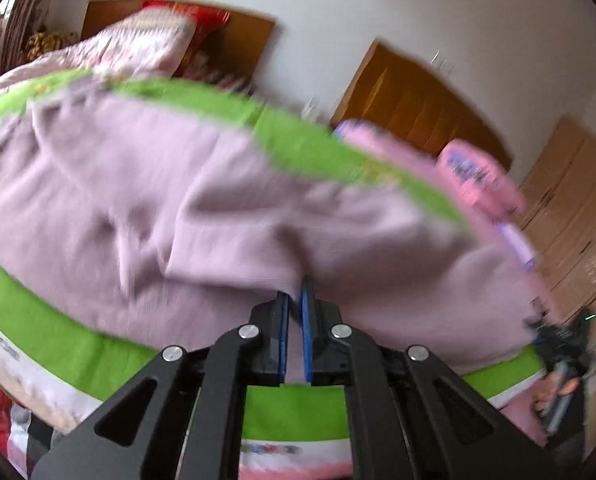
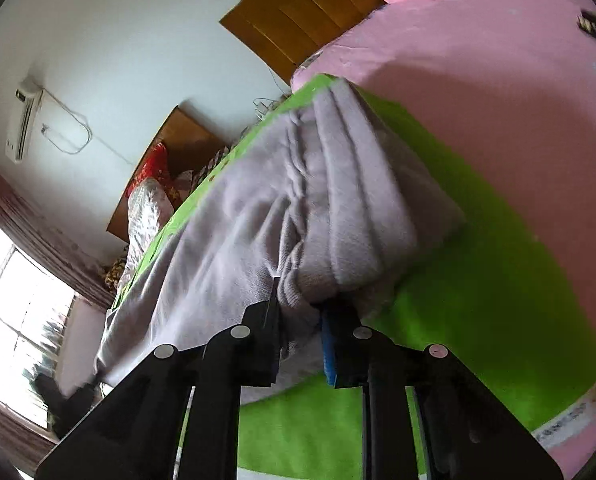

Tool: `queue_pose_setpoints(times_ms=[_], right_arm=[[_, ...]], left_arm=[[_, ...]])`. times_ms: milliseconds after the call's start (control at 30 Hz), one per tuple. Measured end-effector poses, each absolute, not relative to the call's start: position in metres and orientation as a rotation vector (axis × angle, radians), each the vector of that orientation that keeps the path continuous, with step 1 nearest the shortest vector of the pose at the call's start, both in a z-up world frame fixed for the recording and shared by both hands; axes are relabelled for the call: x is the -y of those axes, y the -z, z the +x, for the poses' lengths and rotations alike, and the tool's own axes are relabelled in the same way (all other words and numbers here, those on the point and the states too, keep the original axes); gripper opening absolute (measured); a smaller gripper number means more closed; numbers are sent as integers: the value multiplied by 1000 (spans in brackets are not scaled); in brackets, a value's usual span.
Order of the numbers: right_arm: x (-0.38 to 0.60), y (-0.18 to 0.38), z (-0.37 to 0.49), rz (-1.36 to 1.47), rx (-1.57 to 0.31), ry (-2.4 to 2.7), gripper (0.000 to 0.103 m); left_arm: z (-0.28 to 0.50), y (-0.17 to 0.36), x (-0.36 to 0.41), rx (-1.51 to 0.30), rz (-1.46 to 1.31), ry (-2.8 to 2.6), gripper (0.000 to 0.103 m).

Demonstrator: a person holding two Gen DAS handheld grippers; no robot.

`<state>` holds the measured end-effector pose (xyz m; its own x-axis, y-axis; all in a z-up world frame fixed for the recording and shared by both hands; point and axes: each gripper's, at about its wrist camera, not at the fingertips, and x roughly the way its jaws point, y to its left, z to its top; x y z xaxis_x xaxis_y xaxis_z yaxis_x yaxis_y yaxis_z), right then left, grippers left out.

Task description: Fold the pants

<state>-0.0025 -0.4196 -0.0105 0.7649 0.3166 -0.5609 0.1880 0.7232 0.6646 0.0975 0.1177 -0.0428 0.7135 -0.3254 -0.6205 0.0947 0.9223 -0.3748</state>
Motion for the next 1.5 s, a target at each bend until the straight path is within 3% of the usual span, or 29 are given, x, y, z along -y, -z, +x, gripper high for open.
queue_pose_setpoints(times_ms=[233, 400, 700, 767, 833, 867, 900, 933, 967, 1067, 1200, 1233, 1333, 1400, 1500], right_arm=[[414, -13, -11, 734, -660, -71, 18], [425, 16, -9, 797, -679, -59, 15], [429, 10, -12, 806, -672, -52, 15], [431, 16, -14, 847, -647, -74, 20], [427, 11, -15, 845, -649, -96, 37], [424, 8, -16, 841, -647, -113, 54], [420, 4, -17, 838, -640, -131, 65], [415, -1, -19, 831, -634, -148, 66], [411, -4, -19, 817, -638, -154, 66], [392, -5, -18, 825, -667, -239, 57], [359, -1, -13, 781, -727, -297, 52], [353, 0, -11, 766, -738, -303, 50], [343, 2, -6, 699, -739, -246, 22], [348, 3, -5, 723, -736, -244, 15], [352, -8, -13, 704, -712, -232, 13]], left_arm=[[95, 29, -120, -701, -342, 255, 5], [97, 42, -111, -760, -331, 262, 5], [83, 24, -118, -724, -352, 294, 9], [93, 43, -118, -790, -355, 272, 12], [93, 53, -121, -789, -393, 280, 15], [93, 53, -121, -791, -401, 289, 19], [93, 51, -121, -790, -409, 303, 32], [93, 48, -120, -784, -424, 325, 48], [92, 45, -119, -776, -437, 337, 51], [91, 42, -108, -778, -449, 371, 51], [93, 46, -96, -787, -443, 376, 51], [95, 48, -95, -787, -445, 372, 43], [94, 48, -93, -779, -412, 352, 14], [91, 45, -94, -762, -405, 348, 7], [84, 33, -97, -721, -416, 364, 7]])
